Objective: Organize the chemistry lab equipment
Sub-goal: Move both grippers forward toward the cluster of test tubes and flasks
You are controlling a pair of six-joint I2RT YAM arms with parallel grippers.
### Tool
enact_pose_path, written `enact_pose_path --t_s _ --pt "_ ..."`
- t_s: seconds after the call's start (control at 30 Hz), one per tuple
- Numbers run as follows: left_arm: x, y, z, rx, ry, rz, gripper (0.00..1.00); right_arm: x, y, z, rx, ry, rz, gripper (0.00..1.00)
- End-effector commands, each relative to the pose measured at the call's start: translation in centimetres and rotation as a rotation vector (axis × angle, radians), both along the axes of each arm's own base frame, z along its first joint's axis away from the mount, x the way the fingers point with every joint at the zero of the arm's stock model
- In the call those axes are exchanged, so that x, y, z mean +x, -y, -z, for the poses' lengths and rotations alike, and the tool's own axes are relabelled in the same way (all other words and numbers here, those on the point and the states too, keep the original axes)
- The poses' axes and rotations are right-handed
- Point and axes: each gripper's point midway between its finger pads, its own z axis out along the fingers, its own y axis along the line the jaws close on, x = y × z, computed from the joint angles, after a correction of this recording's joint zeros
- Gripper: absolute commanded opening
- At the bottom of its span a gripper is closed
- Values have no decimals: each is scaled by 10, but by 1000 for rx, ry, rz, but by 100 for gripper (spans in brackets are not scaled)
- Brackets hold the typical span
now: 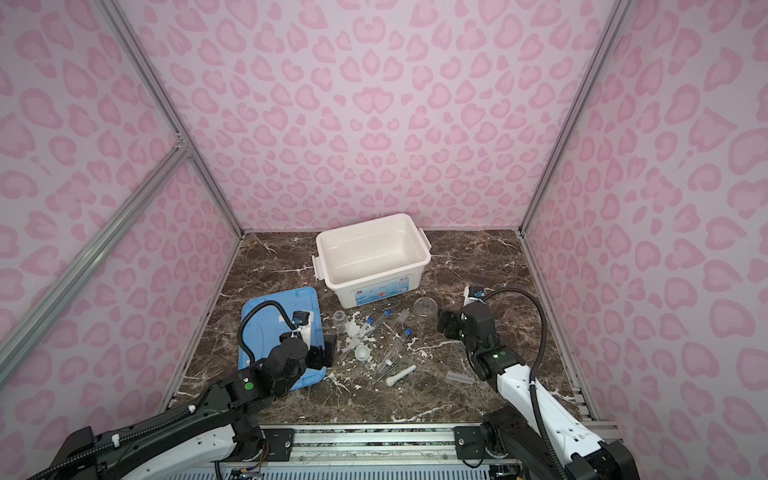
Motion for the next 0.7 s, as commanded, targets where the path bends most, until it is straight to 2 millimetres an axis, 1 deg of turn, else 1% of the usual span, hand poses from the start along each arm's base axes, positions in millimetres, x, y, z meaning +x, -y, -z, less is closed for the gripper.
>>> enact_pose_path --t_s 0.0,0.13,0.23,0.37,0.47,0.57,0.67 --pt "-5 11 8 -18 -47 46 92 -1 -3 3 18 -12 -4 89" --pt "-8 18 21 7 -99 84 86 -1 -6 5 20 -17 -9 89" --pt "-8 25 24 18 -117 108 83 -1 -10 7 20 -19 -20 89" --pt "-6 34 31 54 -153 139 81 1 -15 9 13 -27 -34 89" --pt "-7 42 38 71 -186 180 77 2 -19 8 2 -32 -53 89" --pt "-9 48 44 82 -213 208 71 3 -22 7 -1 -30 -63 85" --pt "-9 51 50 90 -232 218 70 3 -25 5 5 -24 -75 85"
